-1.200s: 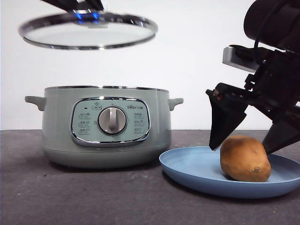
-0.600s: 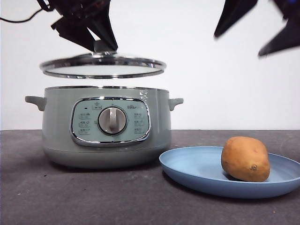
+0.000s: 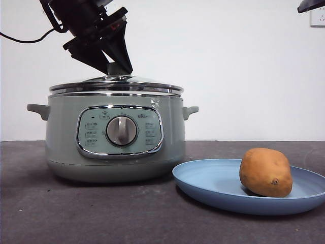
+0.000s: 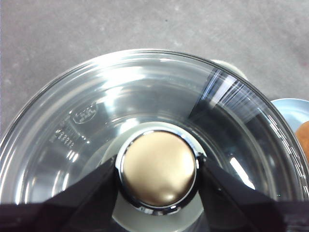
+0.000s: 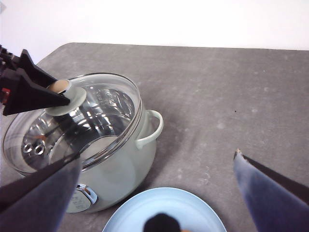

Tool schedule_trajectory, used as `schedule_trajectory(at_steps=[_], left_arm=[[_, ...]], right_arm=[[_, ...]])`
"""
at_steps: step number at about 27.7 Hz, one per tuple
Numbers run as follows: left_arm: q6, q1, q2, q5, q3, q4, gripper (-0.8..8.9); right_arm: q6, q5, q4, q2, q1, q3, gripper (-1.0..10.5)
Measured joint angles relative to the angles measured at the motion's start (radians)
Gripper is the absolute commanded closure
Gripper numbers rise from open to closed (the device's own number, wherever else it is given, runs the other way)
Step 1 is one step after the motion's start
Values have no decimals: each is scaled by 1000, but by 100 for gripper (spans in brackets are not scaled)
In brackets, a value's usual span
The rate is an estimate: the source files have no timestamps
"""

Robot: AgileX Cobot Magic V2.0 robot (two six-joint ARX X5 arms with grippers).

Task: Take the potato out from the steamer,put the potato on the plate,close the lid

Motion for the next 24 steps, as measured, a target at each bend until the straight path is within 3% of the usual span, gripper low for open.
schedule_trajectory(at_steps=[24], left_arm=[[29, -23, 31, -29, 10, 13, 822]], right_arm=[[0, 0, -7, 0, 0, 0, 410]])
